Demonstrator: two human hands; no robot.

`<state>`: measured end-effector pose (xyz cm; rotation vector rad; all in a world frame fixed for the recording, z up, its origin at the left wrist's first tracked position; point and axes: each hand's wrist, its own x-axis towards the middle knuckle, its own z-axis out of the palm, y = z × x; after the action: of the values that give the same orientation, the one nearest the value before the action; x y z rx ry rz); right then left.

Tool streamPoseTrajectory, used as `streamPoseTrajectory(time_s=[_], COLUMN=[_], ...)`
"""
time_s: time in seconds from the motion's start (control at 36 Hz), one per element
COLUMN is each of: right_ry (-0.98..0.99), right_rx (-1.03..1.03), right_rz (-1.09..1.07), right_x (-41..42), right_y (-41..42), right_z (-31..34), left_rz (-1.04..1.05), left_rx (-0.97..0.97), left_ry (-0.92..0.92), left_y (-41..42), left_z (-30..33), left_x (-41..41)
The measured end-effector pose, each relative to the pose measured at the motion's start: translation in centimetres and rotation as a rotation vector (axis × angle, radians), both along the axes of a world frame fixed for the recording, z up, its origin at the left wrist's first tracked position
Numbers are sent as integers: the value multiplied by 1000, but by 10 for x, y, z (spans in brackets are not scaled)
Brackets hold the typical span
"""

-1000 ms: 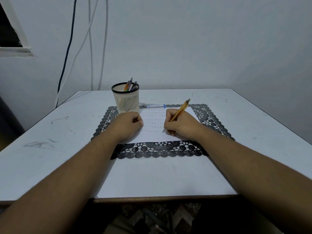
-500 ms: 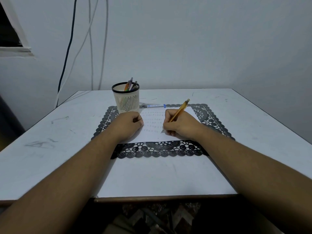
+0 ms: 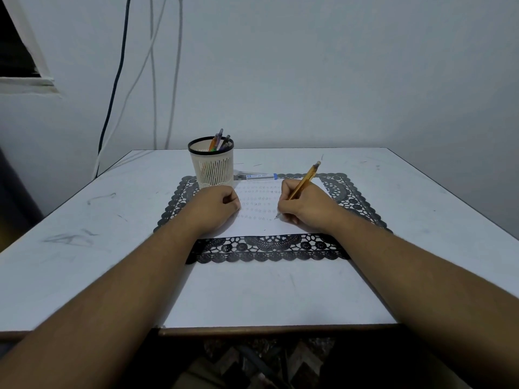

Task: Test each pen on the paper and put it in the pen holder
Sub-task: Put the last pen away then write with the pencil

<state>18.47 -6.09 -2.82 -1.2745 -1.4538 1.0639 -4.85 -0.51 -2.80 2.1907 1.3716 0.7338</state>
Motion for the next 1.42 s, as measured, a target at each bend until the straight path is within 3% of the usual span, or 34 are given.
streamPoseTrajectory(time_s=[0.58, 0.75, 0.94, 1.42], right_ry=[-38, 96, -102, -112], right_rx=[-15, 8, 16, 18], right_rz=[11, 0, -7, -12], right_x=[-1, 2, 1, 0], right_y=[-4, -4, -7, -8], right_z=[2, 5, 8, 8], left_rz=[3, -6, 0, 4], left_rx=[-5, -11, 2, 12], left_ry=[-6, 0, 1, 10], left_y=[-4, -2, -1, 1], left_z=[1, 1, 1, 0], left_x=[1, 0, -1, 0])
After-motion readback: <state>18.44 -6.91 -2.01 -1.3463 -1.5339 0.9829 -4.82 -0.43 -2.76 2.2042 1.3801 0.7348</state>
